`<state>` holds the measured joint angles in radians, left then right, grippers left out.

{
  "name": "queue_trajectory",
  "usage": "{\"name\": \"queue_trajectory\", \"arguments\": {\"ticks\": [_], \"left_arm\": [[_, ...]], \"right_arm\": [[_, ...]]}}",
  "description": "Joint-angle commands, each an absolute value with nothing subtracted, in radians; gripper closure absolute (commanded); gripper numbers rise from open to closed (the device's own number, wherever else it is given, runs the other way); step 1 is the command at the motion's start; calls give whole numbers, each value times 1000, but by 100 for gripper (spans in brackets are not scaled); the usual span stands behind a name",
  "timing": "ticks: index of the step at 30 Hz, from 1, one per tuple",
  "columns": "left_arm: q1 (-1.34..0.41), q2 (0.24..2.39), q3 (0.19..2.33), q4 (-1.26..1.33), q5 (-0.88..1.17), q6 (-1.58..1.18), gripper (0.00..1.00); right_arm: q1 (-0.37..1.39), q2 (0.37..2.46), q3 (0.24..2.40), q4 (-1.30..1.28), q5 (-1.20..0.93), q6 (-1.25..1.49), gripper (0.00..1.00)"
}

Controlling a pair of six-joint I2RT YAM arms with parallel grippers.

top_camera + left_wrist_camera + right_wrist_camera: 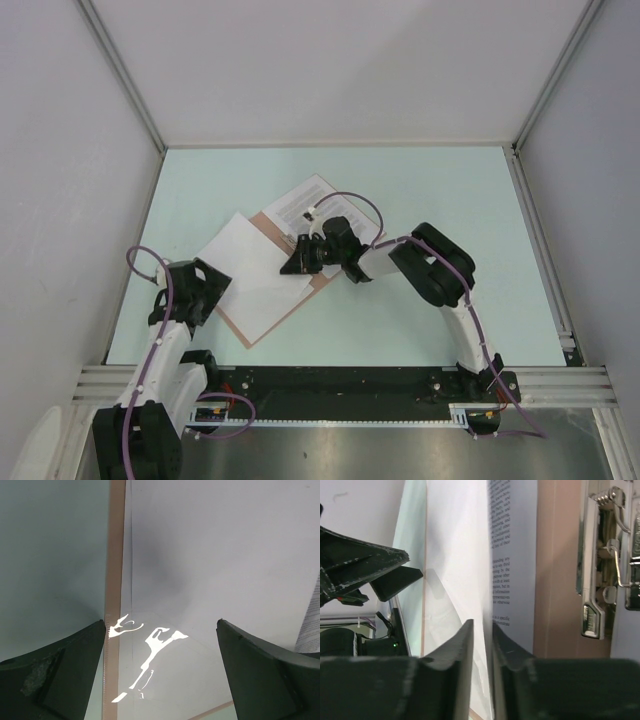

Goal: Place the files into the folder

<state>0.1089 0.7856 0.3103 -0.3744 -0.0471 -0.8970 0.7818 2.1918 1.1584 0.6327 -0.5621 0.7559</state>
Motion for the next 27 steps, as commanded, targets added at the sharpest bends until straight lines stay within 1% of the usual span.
{"name": "queue_trajectory", "arguments": {"ticks": [1, 2, 3, 7, 9, 10, 11, 12, 14, 17, 21, 25, 26, 27], "left_arm": [[117, 795, 311, -374, -18, -882, 0], [115, 795, 313, -376, -18, -882, 0], [117, 793, 313, -376, -18, -881, 0], [117, 792, 311, -374, -17, -881, 0], [117, 793, 311, -374, -12, -881, 0], [117, 793, 311, -374, -11, -881, 0], [115, 793, 311, -373, -11, -881, 0], [117, 793, 310, -374, -11, -881, 0], [115, 792, 307, -373, -12, -879, 1], [117, 793, 307, -373, -11, -881, 0], [117, 784, 308, -376, -12, -881, 0], [117, 779, 310, -380, -14, -881, 0], [117, 778, 310, -380, -14, -881, 1], [115, 778, 310, -382, -14, -881, 0]], "right_arm": [[761, 2122, 1160, 557, -545, 655, 71], [758, 2115, 1160, 540, -546, 644, 67], [755, 2109, 1158, 523, -545, 632, 65], [761, 2080, 1158, 448, -514, 581, 63], [765, 2072, 1155, 439, -503, 569, 67], [767, 2069, 1155, 439, -499, 568, 72], [773, 2072, 1154, 443, -499, 577, 82], [778, 2074, 1154, 448, -502, 583, 86], [799, 2077, 1152, 460, -500, 598, 93], [819, 2086, 1146, 468, -485, 624, 100], [830, 2091, 1102, 506, -468, 690, 100], [821, 2069, 1095, 511, -466, 675, 100], [818, 2065, 1095, 509, -471, 669, 99], [812, 2056, 1095, 497, -472, 660, 95]]}}
